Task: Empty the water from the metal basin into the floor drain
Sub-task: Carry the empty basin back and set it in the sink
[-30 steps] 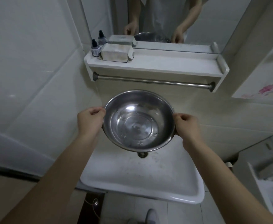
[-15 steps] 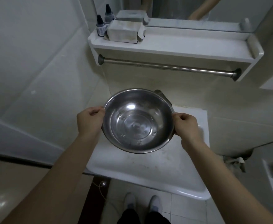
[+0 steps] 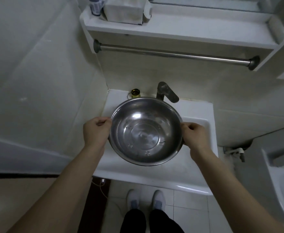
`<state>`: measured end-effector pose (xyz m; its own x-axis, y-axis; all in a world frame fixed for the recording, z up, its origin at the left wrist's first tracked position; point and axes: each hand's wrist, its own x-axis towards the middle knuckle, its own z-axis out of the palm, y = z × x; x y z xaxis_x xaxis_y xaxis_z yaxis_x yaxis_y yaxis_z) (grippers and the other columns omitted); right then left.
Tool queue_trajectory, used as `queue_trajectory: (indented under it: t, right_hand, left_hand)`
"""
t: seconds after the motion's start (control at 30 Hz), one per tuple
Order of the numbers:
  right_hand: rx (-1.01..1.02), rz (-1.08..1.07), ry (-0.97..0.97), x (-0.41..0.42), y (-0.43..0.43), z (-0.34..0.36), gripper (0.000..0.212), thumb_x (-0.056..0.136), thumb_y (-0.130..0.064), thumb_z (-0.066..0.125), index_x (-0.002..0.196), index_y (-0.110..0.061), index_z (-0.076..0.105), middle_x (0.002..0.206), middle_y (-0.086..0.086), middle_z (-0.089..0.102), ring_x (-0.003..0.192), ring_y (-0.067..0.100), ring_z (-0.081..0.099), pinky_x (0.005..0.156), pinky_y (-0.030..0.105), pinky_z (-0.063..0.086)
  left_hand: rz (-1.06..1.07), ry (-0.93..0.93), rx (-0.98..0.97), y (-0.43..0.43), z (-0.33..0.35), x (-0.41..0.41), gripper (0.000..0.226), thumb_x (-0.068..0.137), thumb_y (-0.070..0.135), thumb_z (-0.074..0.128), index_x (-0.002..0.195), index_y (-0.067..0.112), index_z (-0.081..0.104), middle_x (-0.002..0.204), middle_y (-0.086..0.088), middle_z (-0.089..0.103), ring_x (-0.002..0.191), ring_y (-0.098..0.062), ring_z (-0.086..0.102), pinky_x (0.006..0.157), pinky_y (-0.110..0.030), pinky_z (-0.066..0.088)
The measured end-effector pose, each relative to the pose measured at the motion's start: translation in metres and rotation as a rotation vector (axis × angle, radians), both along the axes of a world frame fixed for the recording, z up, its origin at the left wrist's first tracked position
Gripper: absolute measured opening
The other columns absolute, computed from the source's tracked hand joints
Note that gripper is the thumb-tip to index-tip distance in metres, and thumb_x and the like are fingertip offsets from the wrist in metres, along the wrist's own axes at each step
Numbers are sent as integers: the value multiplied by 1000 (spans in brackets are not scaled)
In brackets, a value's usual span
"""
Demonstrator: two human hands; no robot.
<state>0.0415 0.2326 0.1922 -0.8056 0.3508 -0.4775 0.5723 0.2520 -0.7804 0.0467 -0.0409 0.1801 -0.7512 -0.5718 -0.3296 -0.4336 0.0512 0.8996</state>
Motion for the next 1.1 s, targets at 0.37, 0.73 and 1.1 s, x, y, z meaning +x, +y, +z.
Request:
queue_trajectory:
  t: [0.37,0.73,1.1]
  right_hand:
    - [33,-16,-67,9,-1,-39,32,98,-15,54,93,14,66,96,36,66,74,30,57,90,58,57]
    - [50,-30,-131,11,2,-71,29,98,-13,54,88,8,71,91,27,71,74,31,61,88,57,61]
    - [40,-29,-181,22,0,-91,28,99,-14,54,84,0,75,81,9,73,81,34,68,86,50,62]
  left_hand:
    - [-21,-76,14,-3,-39,1,14,88,10,73,86,24,76,79,1,75,64,-9,66,65,-28,57]
    - [-22,-143,22,1,-66,5,12,88,10,74,98,15,78,86,-3,75,78,-18,69,85,-44,61]
    - [-19,-151,16,2,-78,19,17,90,5,71,87,21,72,83,0,71,84,-21,67,92,-46,58]
